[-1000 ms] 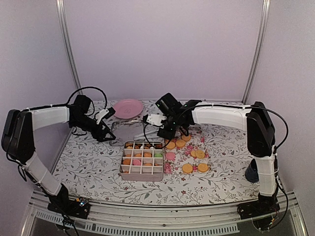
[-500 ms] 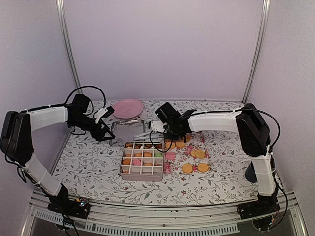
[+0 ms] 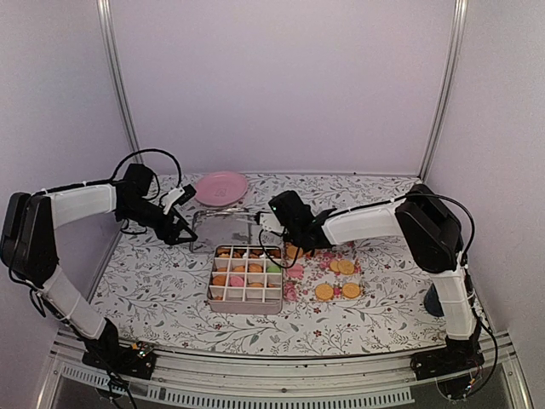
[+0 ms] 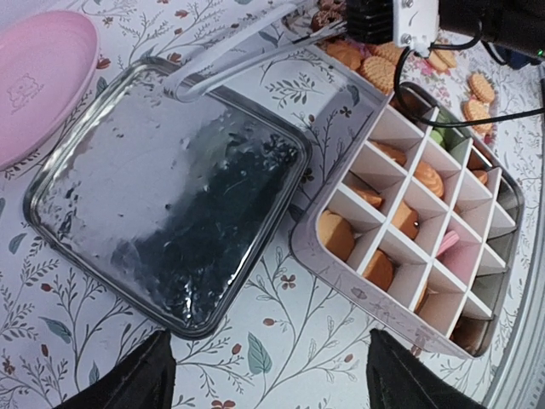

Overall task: Pack the cookies
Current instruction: Pick up the clamp from the plate.

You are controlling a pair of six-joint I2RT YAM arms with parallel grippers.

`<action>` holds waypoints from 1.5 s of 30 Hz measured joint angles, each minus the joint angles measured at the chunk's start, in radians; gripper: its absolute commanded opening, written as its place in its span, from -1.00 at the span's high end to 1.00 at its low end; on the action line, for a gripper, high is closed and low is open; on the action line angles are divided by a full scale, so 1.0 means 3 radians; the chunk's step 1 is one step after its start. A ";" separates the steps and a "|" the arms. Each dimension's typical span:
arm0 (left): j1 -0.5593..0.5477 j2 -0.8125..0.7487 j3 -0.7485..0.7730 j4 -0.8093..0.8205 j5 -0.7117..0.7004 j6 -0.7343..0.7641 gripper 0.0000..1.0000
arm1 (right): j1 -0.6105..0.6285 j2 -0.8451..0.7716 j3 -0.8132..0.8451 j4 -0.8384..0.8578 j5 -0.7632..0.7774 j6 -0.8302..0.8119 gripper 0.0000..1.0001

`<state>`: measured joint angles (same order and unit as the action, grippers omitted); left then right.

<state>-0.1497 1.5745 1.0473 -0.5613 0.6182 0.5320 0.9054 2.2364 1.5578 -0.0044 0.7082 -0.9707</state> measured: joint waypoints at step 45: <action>-0.0453 -0.0586 0.0688 -0.0104 0.2612 -0.1289 -0.34 | 0.0163 -0.1134 -0.0851 0.2532 -0.3543 0.4760 1.00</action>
<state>-0.2855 1.3987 1.2537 -0.5926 1.4017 0.1452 0.9543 1.8961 1.3025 0.7551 -0.3546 0.4572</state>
